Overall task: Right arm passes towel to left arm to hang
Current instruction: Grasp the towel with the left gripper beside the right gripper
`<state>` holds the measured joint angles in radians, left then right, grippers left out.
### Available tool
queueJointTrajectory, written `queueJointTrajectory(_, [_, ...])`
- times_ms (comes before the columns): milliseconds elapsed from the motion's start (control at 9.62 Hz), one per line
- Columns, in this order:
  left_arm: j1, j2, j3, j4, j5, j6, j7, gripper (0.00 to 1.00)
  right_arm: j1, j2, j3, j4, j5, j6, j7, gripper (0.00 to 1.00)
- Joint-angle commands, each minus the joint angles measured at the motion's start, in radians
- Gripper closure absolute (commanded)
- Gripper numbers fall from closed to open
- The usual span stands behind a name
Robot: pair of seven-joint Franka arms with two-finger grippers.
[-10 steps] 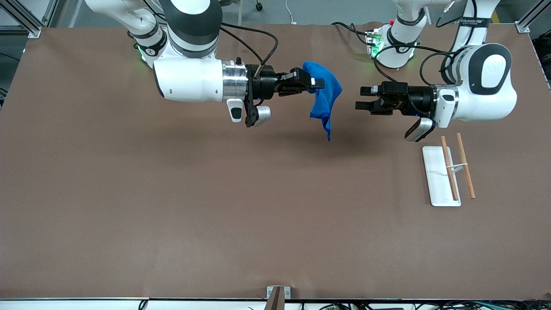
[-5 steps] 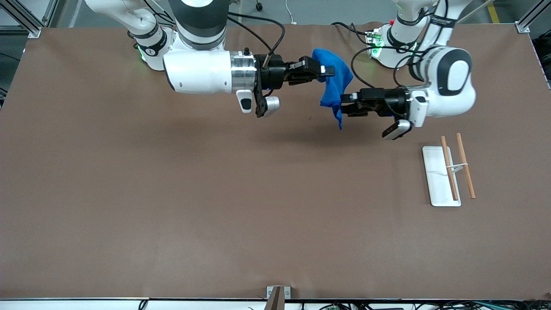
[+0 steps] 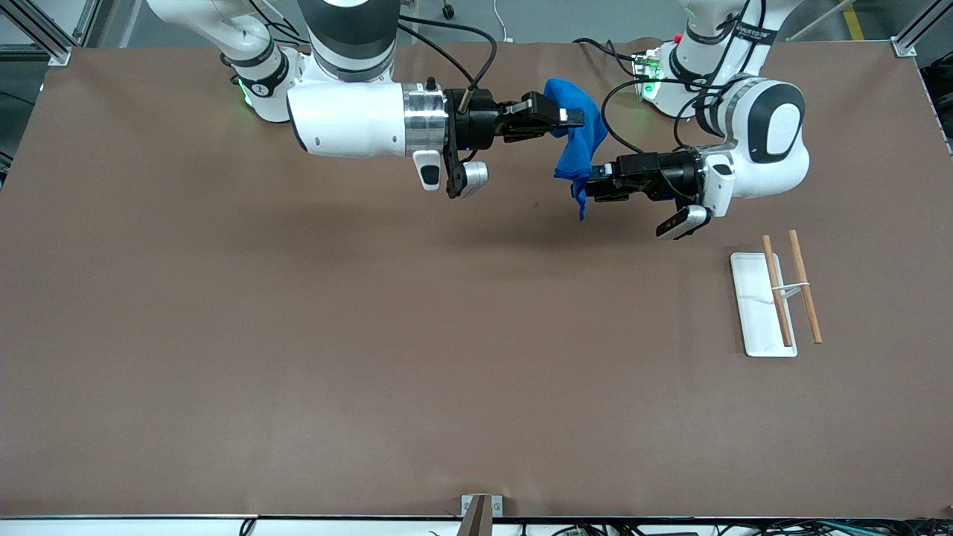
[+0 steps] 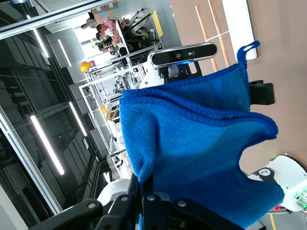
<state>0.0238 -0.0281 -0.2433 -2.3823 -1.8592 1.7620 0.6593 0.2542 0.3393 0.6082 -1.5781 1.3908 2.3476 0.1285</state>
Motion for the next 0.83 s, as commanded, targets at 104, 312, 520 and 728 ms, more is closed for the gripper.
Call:
queueJointTrajectory(104, [0.005,-0.016,0.019,-0.028,-0.014,0.008,0.029,0.94,-0.004,0.004,0.01,0.009,0.028,0.015,-0.018,1.0])
queueJointTrajectory(312, [0.01,-0.021,0.019,-0.026,-0.014,0.008,0.031,1.0,-0.004,0.004,0.01,0.009,0.028,0.018,-0.018,1.0])
queueJointTrajectory(520, [0.01,-0.024,0.021,-0.023,-0.014,0.01,0.033,1.0,-0.004,0.004,0.01,0.009,0.028,0.018,-0.018,1.0])
queueJointTrajectory(728, [0.01,-0.024,0.027,-0.015,-0.012,0.013,0.031,1.0,-0.003,0.004,0.01,0.009,0.028,0.027,-0.018,1.0])
